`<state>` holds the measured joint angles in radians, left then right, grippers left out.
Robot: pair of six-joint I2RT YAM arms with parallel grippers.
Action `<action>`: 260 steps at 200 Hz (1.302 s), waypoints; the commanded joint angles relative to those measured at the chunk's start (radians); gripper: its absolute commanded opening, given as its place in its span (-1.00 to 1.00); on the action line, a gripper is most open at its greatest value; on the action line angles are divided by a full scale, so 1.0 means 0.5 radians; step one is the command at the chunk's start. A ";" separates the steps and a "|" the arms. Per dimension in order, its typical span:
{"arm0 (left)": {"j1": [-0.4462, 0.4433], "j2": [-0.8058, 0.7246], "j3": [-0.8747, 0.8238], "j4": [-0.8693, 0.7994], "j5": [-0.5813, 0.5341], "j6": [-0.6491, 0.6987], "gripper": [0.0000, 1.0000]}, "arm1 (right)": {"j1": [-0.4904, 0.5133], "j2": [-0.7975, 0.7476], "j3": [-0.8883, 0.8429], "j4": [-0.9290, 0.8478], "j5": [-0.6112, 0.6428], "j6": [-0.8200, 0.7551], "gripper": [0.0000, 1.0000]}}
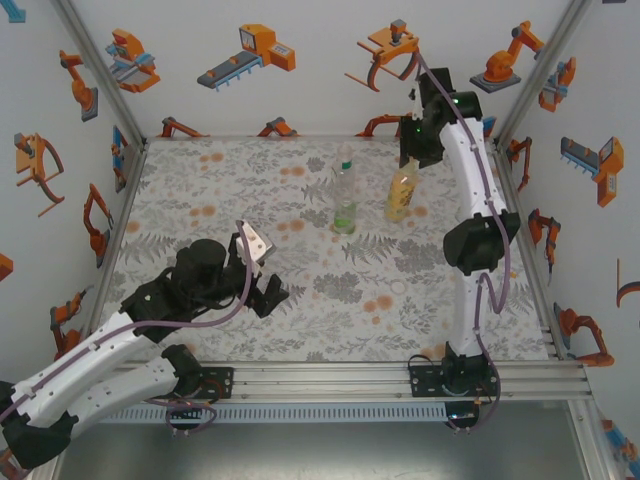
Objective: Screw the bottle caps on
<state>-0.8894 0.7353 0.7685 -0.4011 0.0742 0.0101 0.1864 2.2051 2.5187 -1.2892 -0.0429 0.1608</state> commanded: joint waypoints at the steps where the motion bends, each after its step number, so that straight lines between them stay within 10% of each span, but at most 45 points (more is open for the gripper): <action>1: 0.009 -0.045 0.076 0.002 -0.011 0.001 0.71 | -0.001 -0.143 0.039 -0.090 -0.044 0.056 -0.02; 86: 0.009 -0.292 -0.072 0.207 -0.205 -0.153 0.70 | 0.025 -0.860 -0.995 0.204 -0.122 0.176 -0.02; 157: 0.009 -0.399 -0.199 0.312 -0.263 -0.243 0.71 | 0.192 -1.613 -2.320 1.105 -0.221 0.358 0.07; 260: 0.007 -0.442 -0.263 0.319 -0.374 -0.265 0.72 | 0.715 -1.737 -2.917 1.801 0.449 0.712 0.38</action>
<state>-0.8894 0.5282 0.6563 -0.2749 -0.0860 -0.1005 0.5056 1.3190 1.0557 -0.5011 0.0628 0.4648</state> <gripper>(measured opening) 0.854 0.684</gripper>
